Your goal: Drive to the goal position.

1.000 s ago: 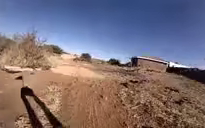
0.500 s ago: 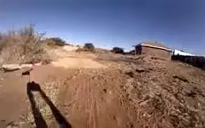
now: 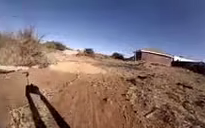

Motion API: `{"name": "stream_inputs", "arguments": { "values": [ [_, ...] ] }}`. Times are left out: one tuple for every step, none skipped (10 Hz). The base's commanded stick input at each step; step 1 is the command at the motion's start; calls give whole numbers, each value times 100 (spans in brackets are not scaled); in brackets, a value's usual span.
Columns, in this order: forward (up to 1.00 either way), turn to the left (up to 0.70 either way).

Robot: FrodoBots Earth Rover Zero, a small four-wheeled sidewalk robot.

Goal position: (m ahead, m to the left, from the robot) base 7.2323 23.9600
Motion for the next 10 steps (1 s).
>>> {"name": "stream_inputs", "arguments": {
  "values": [
    [50, 50],
    [50, 50],
    [50, 50],
    [50, 50],
    [50, 50],
    [50, 50],
    [50, 43],
    [50, 25],
    [50, 7],
    [50, 0]
  ]
}}
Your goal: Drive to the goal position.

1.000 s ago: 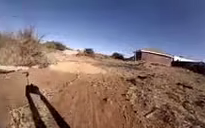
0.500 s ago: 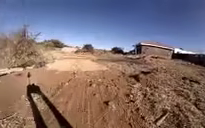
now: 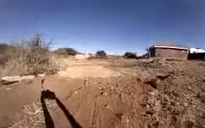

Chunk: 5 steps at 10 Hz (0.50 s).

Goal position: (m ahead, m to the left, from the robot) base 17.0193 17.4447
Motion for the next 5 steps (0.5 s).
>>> {"name": "stream_inputs", "arguments": {
  "values": [
    [50, 0],
    [50, 0],
    [50, 0],
    [50, 0],
    [50, 0]
  ]
}}
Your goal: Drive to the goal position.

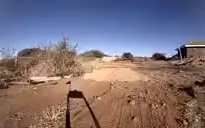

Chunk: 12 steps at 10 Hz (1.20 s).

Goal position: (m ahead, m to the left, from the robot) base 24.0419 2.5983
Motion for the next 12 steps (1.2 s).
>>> {"name": "stream_inputs", "arguments": {
  "values": [
    [50, 0],
    [50, 0],
    [50, 0],
    [50, 0],
    [50, 0],
    [50, 0],
    [50, 0],
    [50, 0],
    [50, 0],
    [50, 0],
    [50, 0],
    [50, -43]
  ]
}}
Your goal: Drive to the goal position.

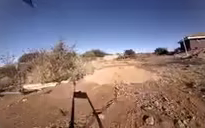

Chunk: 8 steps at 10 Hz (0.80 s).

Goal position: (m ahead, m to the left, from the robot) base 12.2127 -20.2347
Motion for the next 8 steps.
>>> {"name": "stream_inputs", "arguments": {
  "values": [
    [50, -50],
    [50, -50],
    [50, -50],
    [50, -50],
    [50, -47],
    [50, -30],
    [50, -13],
    [50, -4]
  ]
}}
